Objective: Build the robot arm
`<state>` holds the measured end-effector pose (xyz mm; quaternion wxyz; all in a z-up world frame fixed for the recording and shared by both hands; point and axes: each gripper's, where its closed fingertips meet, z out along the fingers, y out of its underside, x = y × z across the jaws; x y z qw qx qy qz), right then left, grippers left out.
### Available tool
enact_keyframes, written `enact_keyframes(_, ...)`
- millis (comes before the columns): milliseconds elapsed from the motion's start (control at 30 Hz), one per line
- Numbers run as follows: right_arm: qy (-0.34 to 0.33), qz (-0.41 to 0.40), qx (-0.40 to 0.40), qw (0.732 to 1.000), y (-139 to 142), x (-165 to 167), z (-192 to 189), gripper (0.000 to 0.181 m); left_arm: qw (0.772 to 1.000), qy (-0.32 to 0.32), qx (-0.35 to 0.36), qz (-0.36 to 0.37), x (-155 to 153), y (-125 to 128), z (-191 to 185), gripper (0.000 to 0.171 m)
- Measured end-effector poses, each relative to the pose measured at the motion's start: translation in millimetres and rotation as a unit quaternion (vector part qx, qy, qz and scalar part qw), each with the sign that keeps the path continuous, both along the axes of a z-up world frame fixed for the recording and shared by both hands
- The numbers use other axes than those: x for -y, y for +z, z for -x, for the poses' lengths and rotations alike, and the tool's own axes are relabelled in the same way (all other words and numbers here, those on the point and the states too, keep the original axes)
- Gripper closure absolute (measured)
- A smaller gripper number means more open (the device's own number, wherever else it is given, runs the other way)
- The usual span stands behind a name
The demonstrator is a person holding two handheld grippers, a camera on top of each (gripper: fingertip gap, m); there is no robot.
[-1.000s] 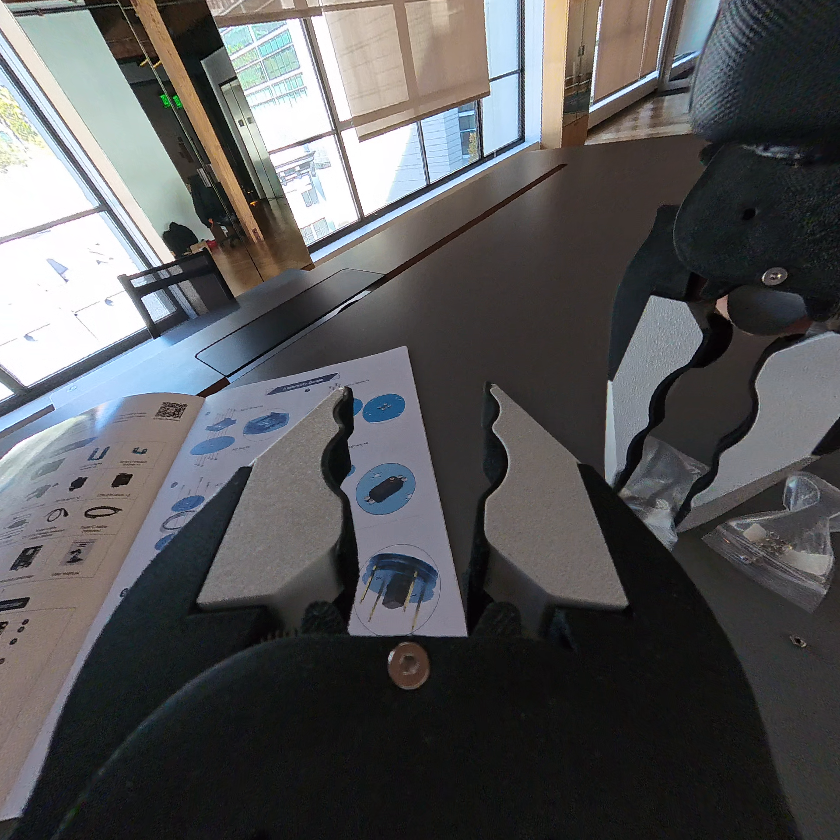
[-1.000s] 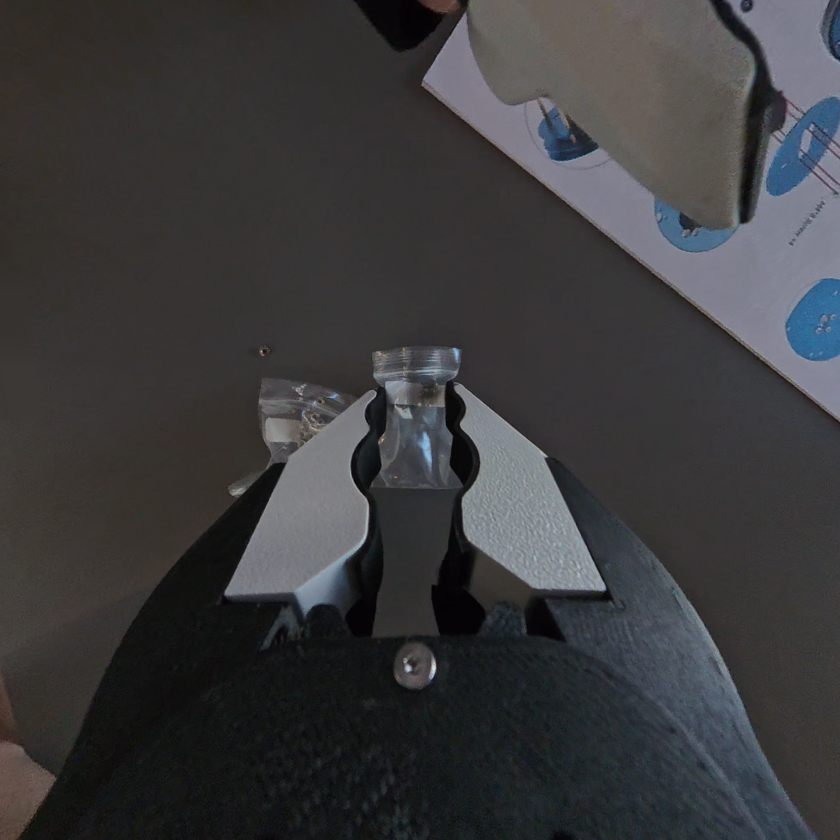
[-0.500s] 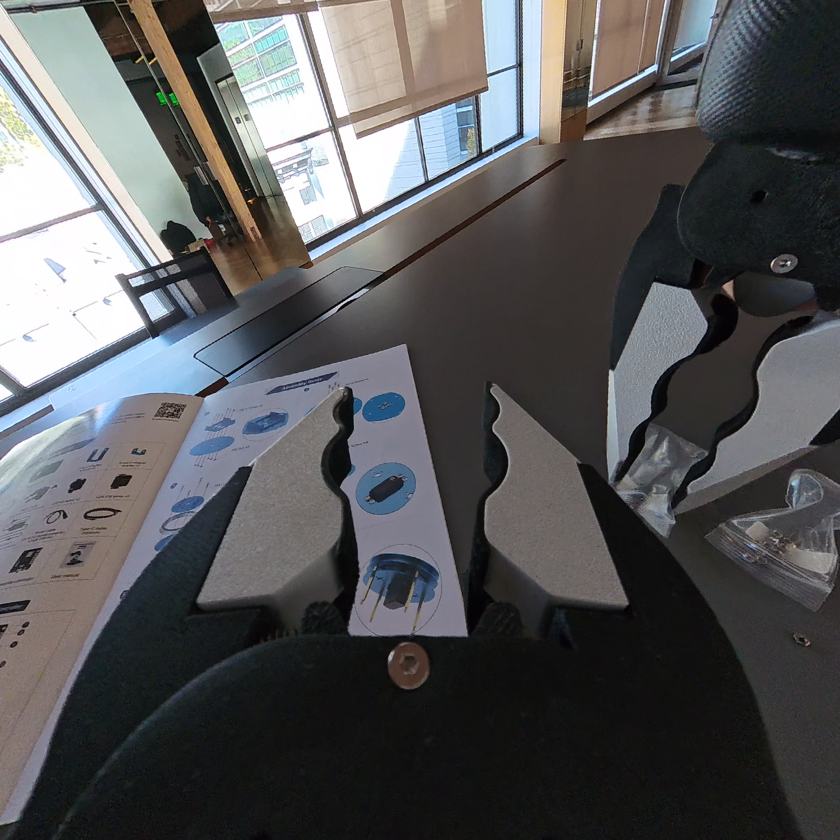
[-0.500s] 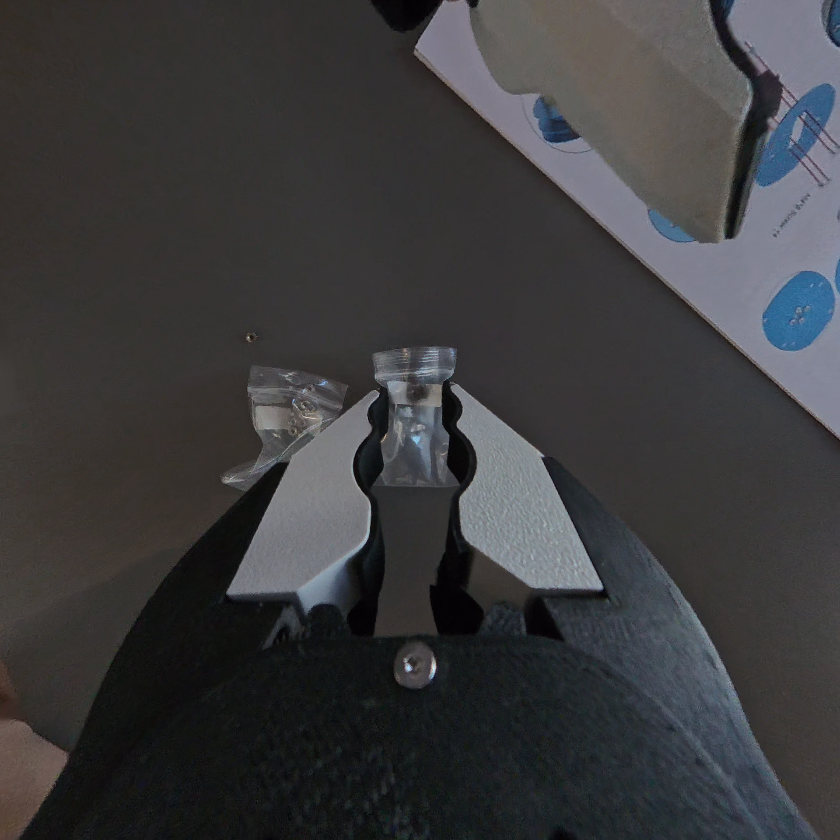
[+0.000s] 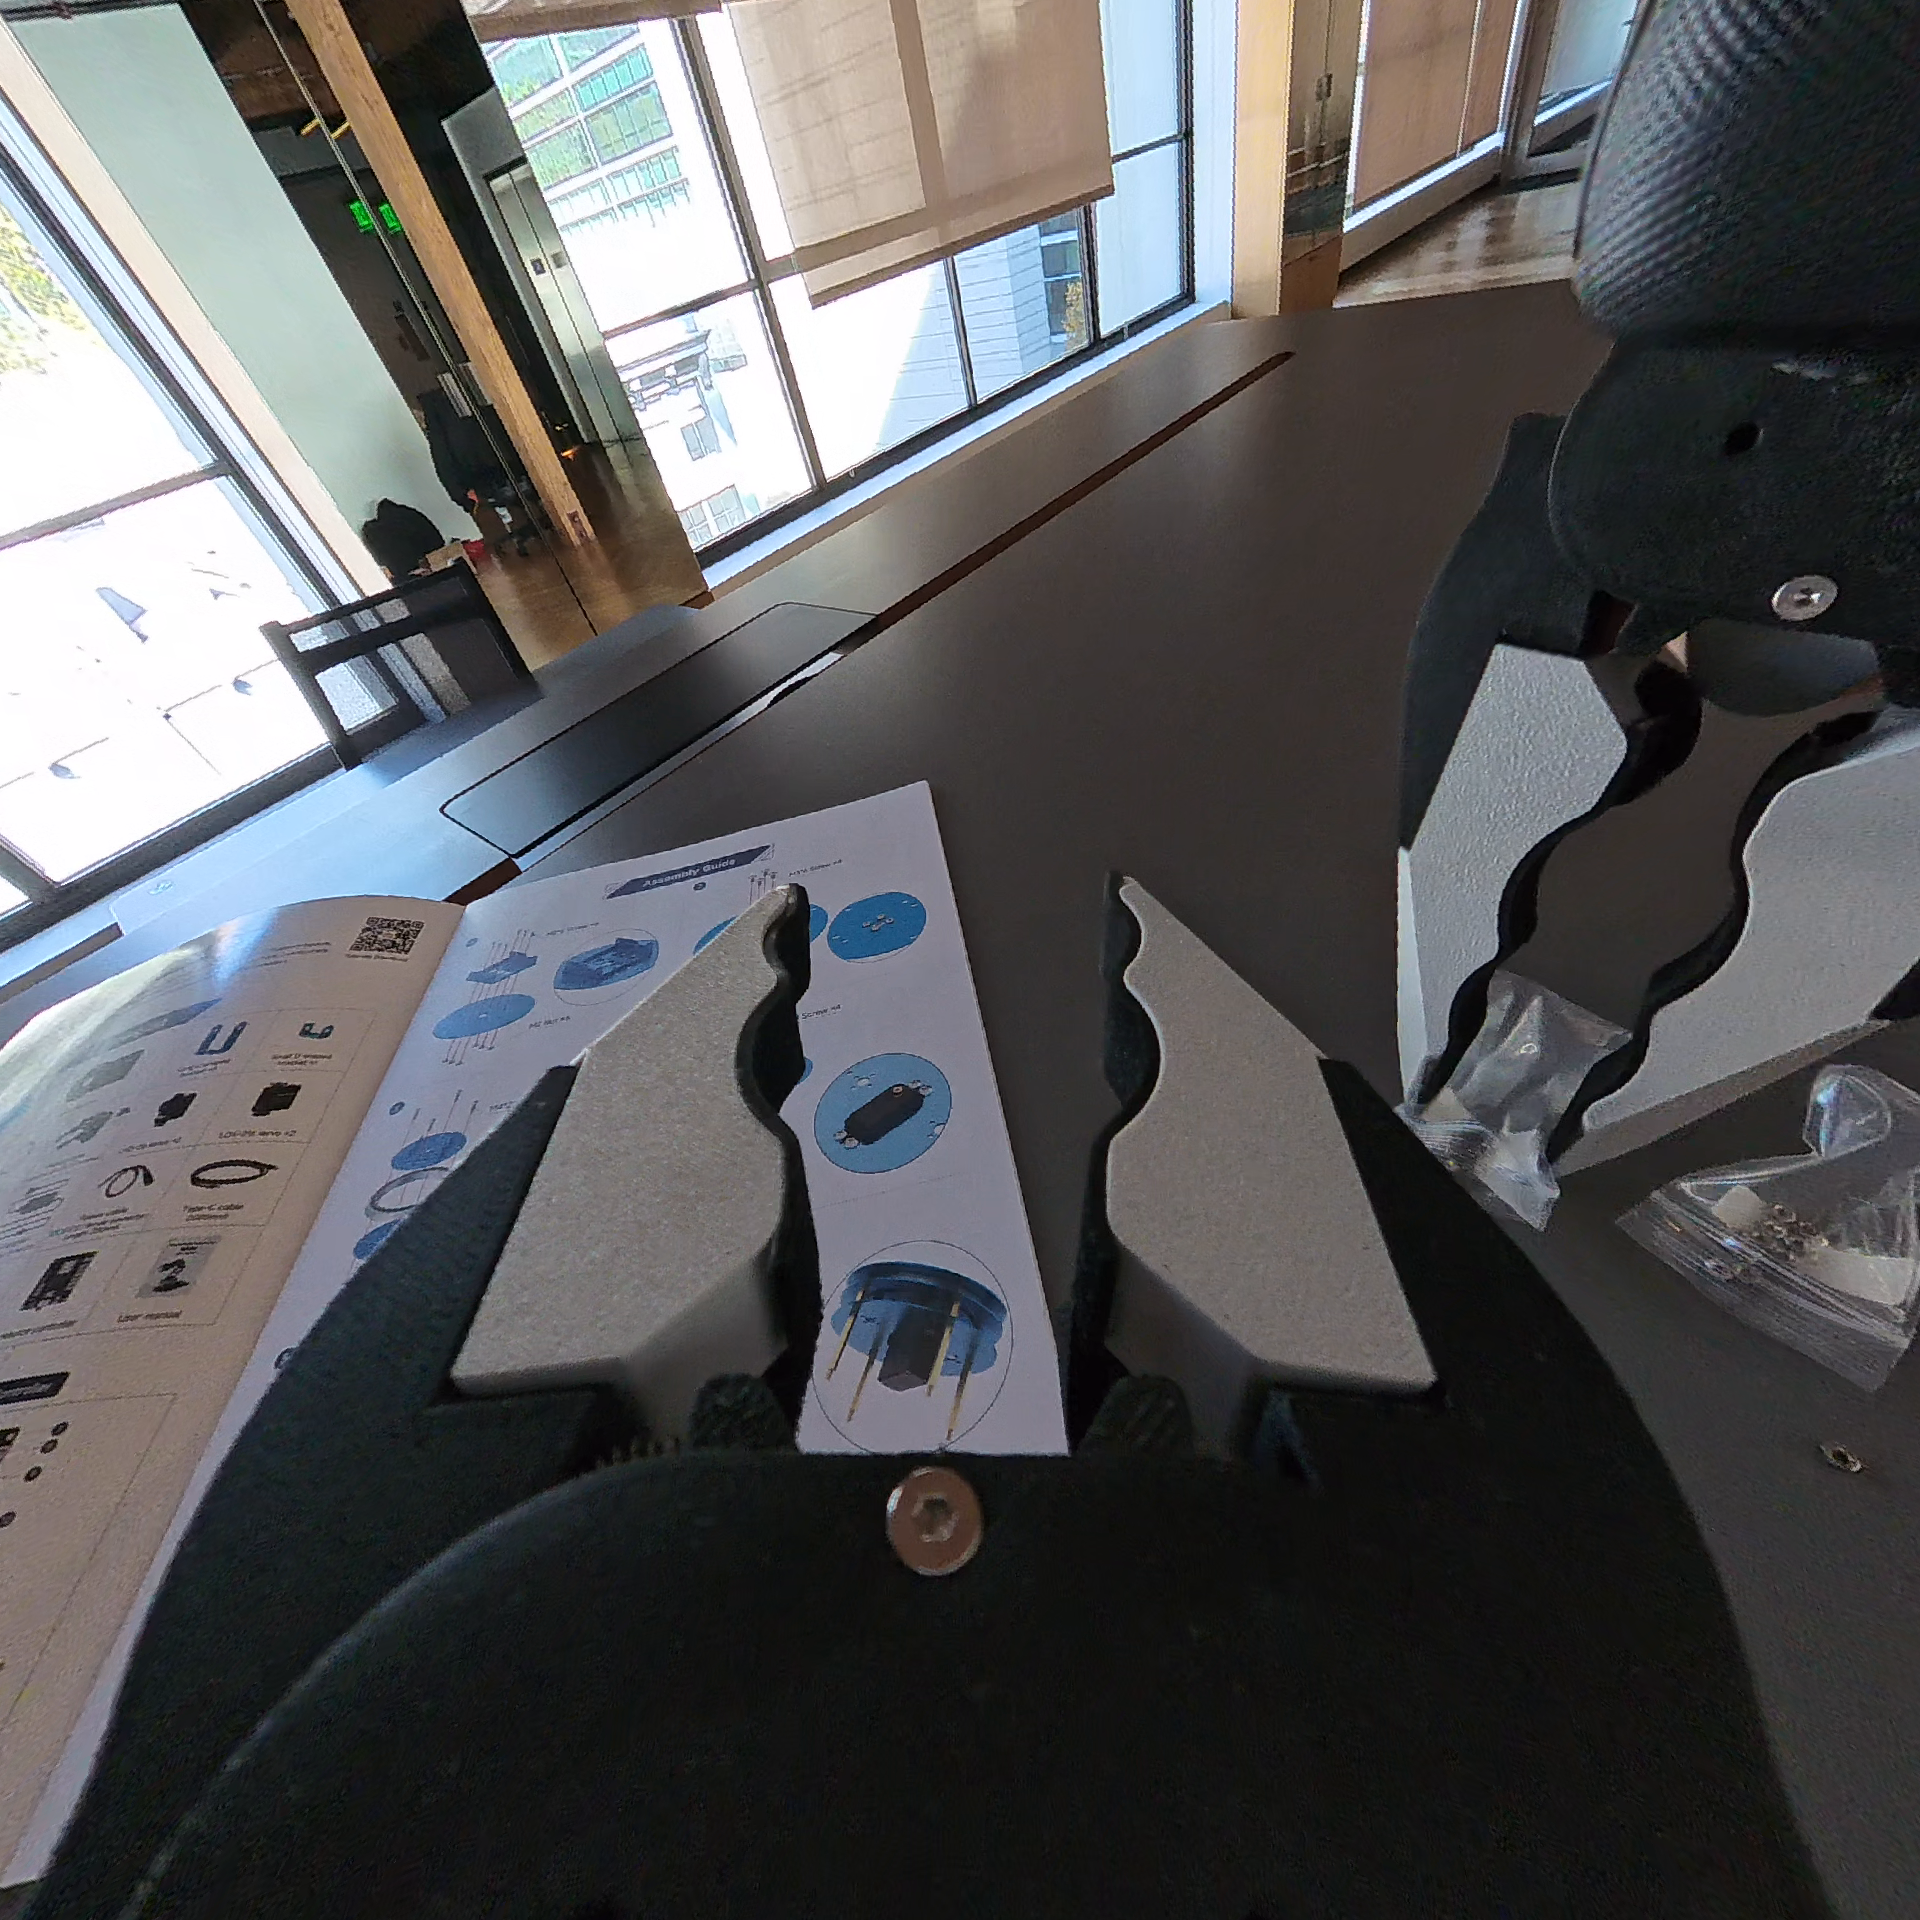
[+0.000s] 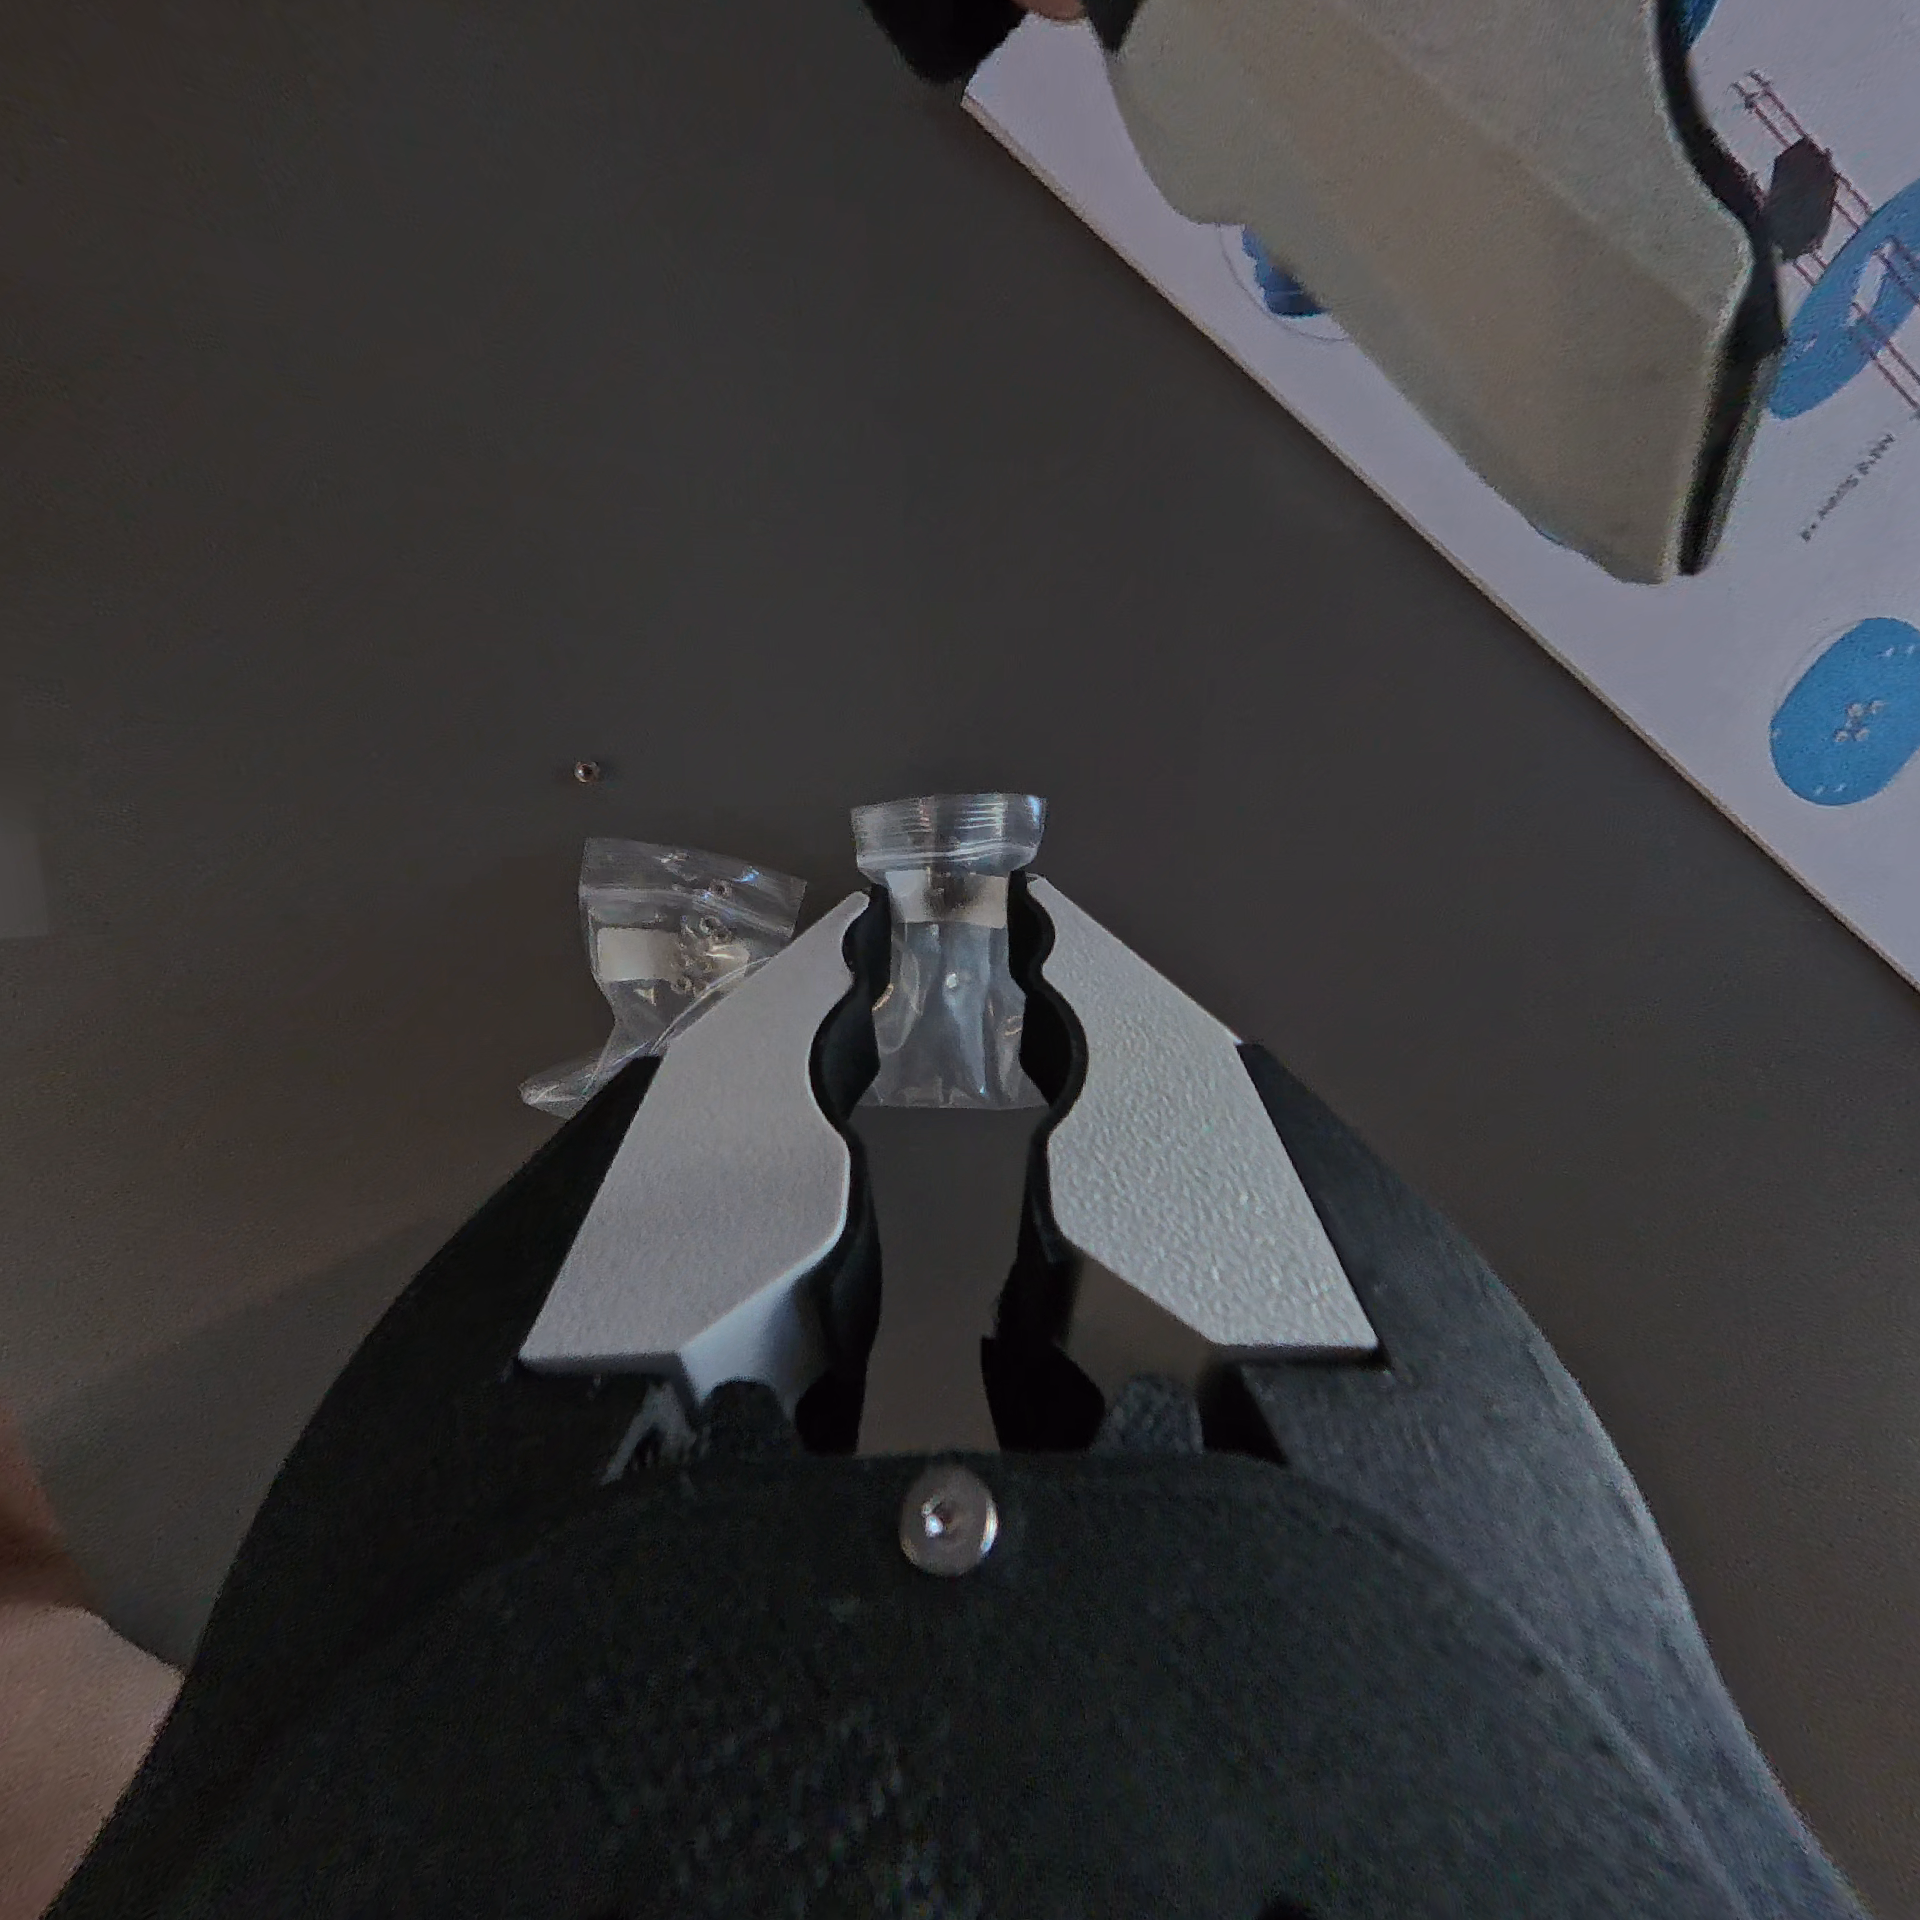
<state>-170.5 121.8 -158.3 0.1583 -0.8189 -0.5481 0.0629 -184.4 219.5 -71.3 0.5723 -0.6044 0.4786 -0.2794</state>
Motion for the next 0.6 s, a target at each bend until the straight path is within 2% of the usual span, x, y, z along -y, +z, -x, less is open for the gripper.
enact_keyframes(100,0.017,0.001,-0.005,1.000,-0.5,3.9,6.1,0.159,1.000,0.000,0.000,0.001,-0.1,-0.1,0.2,0.117)
enact_keyframes(200,0.001,-0.003,0.009,1.000,0.3,-0.4,0.7,0.160,1.000,0.001,-0.002,0.003,-1.1,-1.2,0.2,0.117)
enact_keyframes(600,0.015,0.001,0.003,1.000,1.2,3.5,5.5,0.162,1.000,-0.001,-0.009,0.006,-0.8,-4.2,-0.8,0.117)
